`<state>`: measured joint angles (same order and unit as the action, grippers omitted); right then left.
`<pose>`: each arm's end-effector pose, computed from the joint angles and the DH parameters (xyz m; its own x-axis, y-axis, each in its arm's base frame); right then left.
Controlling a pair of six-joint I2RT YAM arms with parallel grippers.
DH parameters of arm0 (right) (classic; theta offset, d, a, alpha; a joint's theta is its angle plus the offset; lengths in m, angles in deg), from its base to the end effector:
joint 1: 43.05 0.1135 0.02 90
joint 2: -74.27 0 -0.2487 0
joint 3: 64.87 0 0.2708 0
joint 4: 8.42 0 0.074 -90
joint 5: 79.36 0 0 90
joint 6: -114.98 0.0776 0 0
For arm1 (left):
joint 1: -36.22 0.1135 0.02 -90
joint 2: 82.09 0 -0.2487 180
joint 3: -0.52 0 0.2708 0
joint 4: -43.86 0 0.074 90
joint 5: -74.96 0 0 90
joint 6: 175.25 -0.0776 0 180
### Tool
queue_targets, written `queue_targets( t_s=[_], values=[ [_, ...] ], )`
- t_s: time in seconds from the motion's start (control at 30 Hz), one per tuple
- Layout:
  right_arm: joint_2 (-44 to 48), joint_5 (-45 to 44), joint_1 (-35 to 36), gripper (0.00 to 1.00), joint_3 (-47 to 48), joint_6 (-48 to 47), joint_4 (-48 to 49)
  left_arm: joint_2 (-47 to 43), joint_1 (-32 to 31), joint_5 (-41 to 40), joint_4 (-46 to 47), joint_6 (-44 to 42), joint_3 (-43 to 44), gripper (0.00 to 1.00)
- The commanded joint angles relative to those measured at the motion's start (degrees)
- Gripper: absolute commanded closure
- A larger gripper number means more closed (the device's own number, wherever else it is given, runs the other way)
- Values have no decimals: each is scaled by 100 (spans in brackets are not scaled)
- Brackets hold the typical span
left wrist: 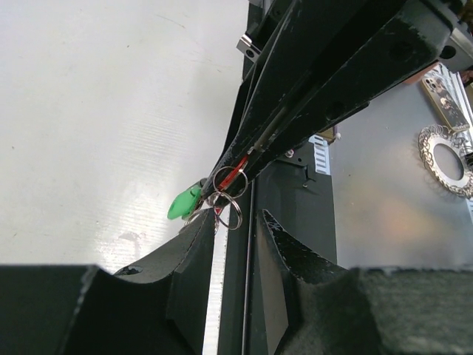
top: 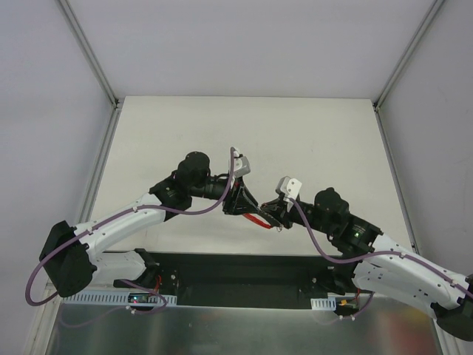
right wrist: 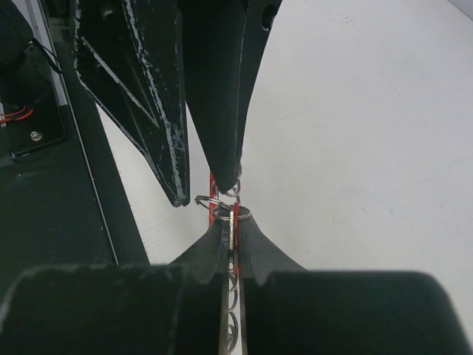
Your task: Remove the keys from the keyring
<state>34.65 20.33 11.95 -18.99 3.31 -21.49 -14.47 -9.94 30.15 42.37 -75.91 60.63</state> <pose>0.1310 0.2099 0.2838 0.2704 -0.2485 -0.9301 -0.8646 0.3623 -0.3481 0.1826 -0.2696 0.2879 -0.2682 0.1141 -0.9566 0.9629 0.0013 -0.2698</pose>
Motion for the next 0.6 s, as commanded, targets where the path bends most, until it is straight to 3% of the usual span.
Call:
queue_targets(
  t_s=[0.0,0.27,0.57],
  values=[
    [7,-73,2,99,155,102,344,-38,-78,254,73,-187,217,72],
    [-72,-222,2,99,199,137,335,190,-192,324,-357,-327,516,70],
    [-134,-319,10,99,243,225,326,191,-368,-326,-700,-565,657,68]
  ],
)
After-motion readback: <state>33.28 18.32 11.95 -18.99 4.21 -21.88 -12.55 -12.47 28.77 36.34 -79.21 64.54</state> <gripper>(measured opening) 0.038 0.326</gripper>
